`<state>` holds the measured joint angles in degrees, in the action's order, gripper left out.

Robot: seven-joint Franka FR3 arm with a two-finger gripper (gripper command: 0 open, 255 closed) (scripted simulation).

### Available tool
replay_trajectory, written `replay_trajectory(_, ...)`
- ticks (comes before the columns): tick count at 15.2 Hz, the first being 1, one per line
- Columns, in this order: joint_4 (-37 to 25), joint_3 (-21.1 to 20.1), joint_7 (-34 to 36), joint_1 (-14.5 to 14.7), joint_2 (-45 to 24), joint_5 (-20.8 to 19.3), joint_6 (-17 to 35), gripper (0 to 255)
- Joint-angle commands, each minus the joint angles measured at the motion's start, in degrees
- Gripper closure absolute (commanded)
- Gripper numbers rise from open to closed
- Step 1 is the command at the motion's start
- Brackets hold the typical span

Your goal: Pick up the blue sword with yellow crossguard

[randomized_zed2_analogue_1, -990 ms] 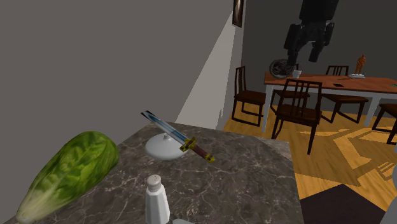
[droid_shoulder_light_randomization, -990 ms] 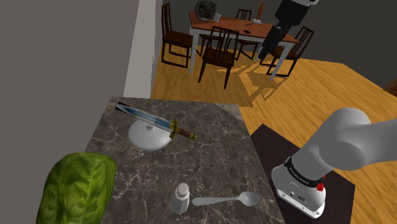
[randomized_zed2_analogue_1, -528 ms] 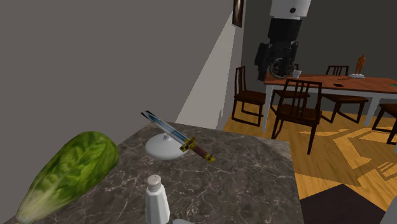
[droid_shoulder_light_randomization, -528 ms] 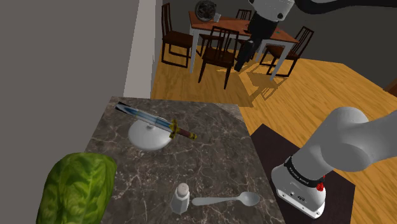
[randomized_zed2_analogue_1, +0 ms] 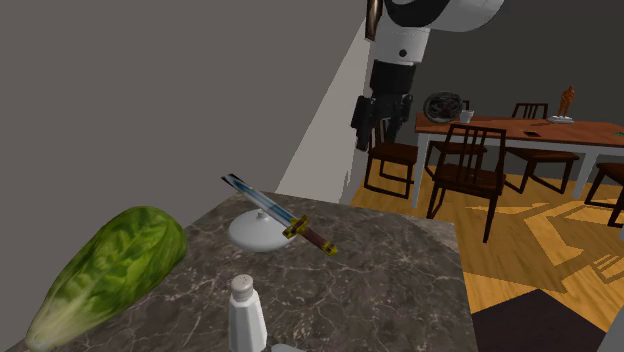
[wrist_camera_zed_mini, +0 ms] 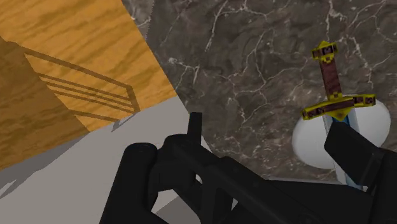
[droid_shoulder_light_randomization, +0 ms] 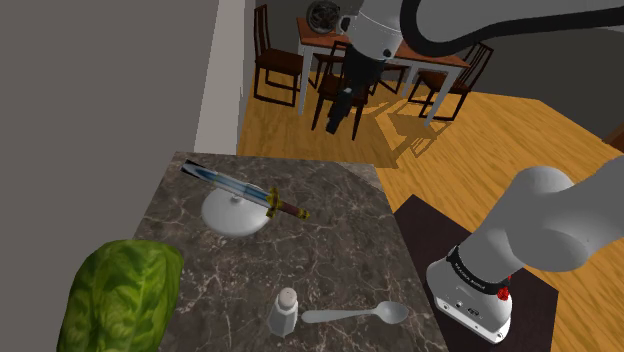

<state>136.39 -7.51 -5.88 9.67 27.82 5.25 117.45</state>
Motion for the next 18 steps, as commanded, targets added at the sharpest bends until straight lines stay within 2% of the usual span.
replay_trajectory(1, -0.94, -1.05, -0.23, 1.14, -3.29, 0.89, 2.64, 0)
replay_trajectory(10, -6.73, -5.52, -1.68, 5.53, -17.7, 3.31, 12.39, 0)
replay_trajectory(18, -14.49, -9.29, -2.28, 9.02, -30.43, 2.91, 18.38, 0)
